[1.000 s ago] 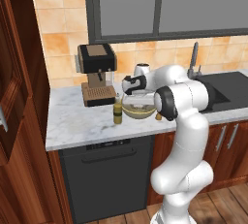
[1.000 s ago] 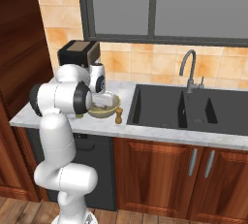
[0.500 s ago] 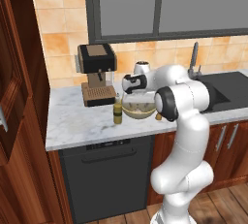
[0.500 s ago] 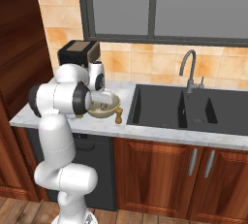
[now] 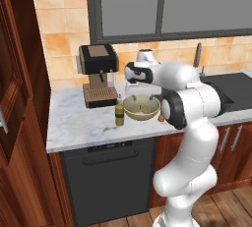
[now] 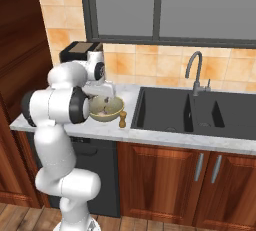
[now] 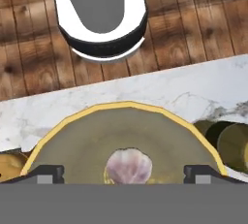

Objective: Retrieve the bottle and the shaker from the cabinet and place them next to the mixing bowl on the counter. Then add garlic from the fridge to the mixing bowl.

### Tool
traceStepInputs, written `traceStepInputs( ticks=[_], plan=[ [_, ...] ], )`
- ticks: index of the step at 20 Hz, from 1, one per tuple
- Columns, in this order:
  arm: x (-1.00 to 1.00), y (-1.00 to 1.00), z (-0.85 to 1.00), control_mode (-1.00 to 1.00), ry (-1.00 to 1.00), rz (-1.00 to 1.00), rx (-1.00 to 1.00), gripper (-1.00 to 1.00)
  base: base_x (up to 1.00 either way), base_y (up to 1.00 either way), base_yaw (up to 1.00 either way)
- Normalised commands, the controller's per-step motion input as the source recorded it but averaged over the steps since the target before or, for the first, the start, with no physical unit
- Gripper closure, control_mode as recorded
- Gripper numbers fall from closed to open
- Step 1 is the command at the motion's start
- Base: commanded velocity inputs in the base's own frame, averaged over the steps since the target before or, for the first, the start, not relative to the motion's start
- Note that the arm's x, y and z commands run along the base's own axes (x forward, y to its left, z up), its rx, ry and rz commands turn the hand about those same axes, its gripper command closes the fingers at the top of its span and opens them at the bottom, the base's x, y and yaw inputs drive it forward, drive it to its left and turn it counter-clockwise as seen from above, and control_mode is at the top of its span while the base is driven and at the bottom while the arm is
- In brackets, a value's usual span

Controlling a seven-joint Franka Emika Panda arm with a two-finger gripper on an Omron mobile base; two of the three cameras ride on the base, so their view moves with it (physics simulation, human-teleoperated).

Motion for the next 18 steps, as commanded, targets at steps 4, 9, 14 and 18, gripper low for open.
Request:
traceStepInputs(
  ticks=[4, 9, 14, 18],
  plan=[
    [-1.0, -0.08, 0.69, -1.0, -0.15, 0.0, 0.0, -1.0, 0.0, 0.0, 0.0],
    [-1.0, -0.01, 0.34, -1.0, -0.47, 0.0, 0.0, -1.0, 0.0, 0.0, 0.0],
    [-1.0, 0.0, 0.17, -1.0, -0.8, 0.0, 0.0, -1.0, 0.0, 0.0, 0.0],
    [-1.0, 0.0, 0.16, -1.0, -0.84, 0.0, 0.0, -1.0, 0.0, 0.0, 0.0]
  ],
)
